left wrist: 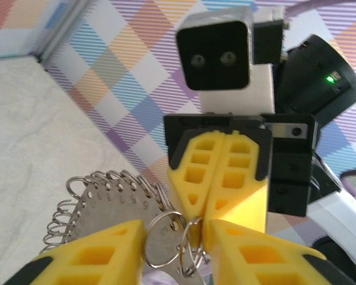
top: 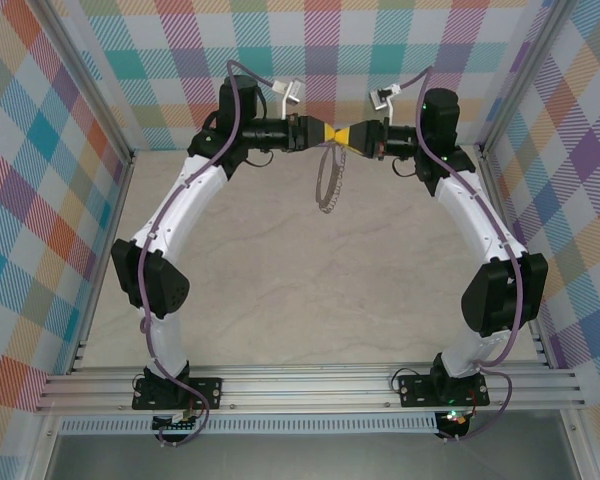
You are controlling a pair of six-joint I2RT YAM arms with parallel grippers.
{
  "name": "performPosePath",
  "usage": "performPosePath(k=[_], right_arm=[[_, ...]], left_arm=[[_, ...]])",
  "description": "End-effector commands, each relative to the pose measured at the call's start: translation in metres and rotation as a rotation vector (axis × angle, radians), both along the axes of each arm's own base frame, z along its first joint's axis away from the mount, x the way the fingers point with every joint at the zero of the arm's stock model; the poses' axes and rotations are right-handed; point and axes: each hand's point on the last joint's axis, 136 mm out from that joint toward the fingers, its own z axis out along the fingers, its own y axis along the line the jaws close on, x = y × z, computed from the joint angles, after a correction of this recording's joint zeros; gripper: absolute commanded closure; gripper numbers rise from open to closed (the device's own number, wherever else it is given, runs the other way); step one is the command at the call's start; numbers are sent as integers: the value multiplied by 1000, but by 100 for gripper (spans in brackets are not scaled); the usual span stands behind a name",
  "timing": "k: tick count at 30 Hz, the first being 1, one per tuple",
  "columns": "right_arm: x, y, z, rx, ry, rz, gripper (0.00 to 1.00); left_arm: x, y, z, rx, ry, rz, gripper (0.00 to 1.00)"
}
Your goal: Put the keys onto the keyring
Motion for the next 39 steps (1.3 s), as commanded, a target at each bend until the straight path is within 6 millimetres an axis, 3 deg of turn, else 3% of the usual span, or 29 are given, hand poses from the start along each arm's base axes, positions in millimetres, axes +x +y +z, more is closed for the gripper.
performPosePath(k=[1, 5, 12, 39], right_arm=[[-11, -4, 14, 10, -72, 2, 100], [-11, -5, 13, 12, -68, 1, 100], [-12, -5, 18, 28, -70, 11, 100], [-24, -5, 35, 63, -92, 49, 100]], left_arm=[[1, 27, 29, 11, -79, 134, 63], [-4, 35, 47, -30, -117, 137, 60], [-25, 23, 66, -108, -130, -6, 63], [-23, 5, 33, -57, -59, -44, 65]])
